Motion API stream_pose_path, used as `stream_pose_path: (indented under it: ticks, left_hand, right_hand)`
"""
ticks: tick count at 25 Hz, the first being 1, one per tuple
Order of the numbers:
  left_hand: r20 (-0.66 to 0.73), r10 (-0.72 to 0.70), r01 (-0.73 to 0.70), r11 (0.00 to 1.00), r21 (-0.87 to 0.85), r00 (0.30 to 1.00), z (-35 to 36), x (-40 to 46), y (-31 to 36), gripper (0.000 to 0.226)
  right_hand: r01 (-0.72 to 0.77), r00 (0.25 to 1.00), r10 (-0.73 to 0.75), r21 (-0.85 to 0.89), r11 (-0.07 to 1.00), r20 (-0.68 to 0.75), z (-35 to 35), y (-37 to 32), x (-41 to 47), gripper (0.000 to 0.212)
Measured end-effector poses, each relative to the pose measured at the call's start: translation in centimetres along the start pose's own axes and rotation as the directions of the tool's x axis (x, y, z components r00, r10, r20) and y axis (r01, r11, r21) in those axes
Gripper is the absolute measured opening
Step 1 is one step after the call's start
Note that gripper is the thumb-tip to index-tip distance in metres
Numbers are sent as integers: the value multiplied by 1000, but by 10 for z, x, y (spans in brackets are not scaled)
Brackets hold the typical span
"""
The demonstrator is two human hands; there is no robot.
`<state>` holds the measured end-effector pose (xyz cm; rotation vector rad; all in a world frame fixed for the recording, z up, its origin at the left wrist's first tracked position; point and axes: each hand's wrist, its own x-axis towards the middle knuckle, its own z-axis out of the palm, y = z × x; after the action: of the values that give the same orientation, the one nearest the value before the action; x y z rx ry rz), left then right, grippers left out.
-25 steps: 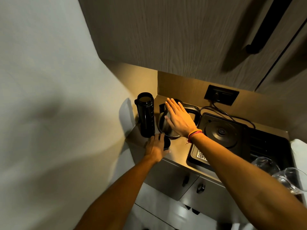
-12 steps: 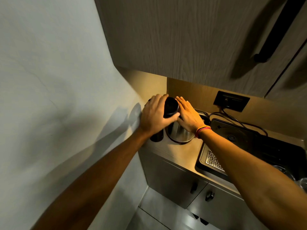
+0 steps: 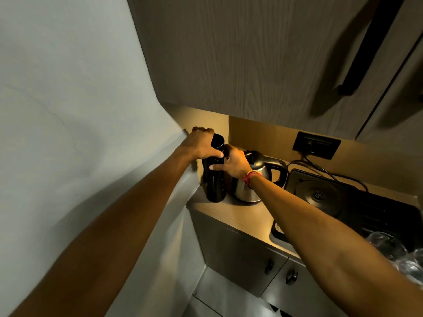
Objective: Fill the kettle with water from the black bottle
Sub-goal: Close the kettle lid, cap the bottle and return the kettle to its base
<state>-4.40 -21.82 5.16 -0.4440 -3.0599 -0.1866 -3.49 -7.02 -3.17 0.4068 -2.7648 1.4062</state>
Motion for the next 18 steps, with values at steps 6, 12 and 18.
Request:
stream_pose_path:
  ticks: [6,12,18]
  left_hand:
    - [310,241,-166,954,-250,919,-34,-5,4,69]
    - [-284,214,-268,949,-168,935,6,-12,58,43]
    - [210,88,-67,992,-107,974,102,-7,93,80]
  right_hand:
    - [-3,999,3,4,1000,42,-4,-4,-1,74]
    - [206,978,-181,-587,783,103,-46,41,-24,101]
    - [136,988,-46,-685,716,149,-69,84,-51,109]
